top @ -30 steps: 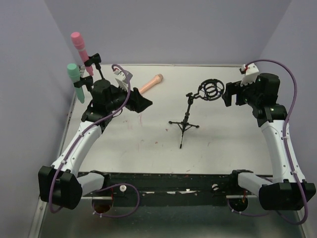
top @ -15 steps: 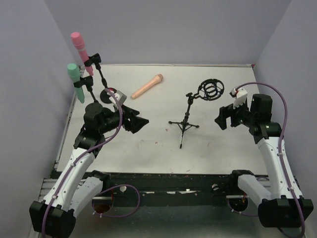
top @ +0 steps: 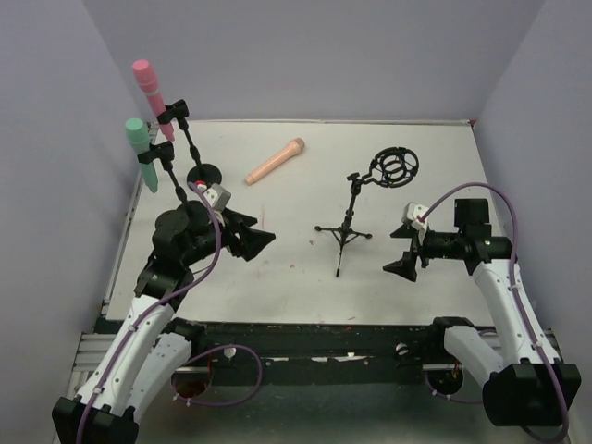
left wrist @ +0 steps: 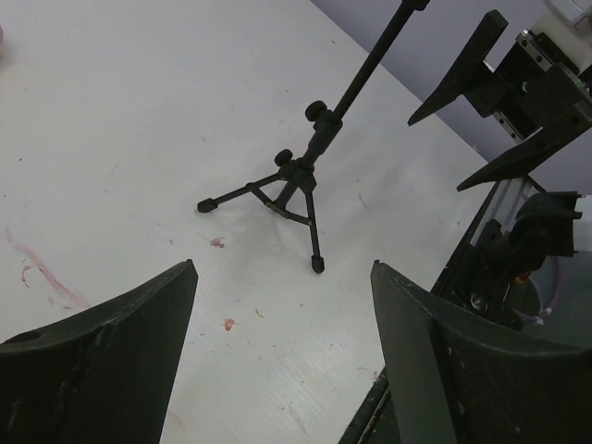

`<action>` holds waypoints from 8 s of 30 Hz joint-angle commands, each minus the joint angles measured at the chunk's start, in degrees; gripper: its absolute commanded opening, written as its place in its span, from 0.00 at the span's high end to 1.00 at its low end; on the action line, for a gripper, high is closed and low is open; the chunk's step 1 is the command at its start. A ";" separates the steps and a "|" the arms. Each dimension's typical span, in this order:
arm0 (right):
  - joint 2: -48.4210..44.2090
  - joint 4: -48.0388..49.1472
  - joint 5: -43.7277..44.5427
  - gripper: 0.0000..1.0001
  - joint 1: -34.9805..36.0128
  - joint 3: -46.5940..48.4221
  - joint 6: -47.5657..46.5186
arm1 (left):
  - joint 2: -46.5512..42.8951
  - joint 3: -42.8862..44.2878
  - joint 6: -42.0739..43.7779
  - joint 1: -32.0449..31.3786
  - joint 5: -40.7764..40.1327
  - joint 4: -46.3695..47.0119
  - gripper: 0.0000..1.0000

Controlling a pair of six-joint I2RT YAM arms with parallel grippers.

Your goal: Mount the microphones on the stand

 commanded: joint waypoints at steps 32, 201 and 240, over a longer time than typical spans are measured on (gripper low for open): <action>11.51 65.84 15.30 0.17 22.88 -7.09 31.87 | 1.07 0.46 -8.86 -3.00 -8.31 0.85 0.16; 112.15 19.10 91.77 0.38 46.52 108.04 103.07 | -24.50 -4.55 12.67 -3.00 -32.04 -17.34 0.01; 86.92 5.85 70.34 0.95 48.89 63.91 81.82 | -30.04 -4.90 11.97 -3.00 -27.92 -16.20 0.01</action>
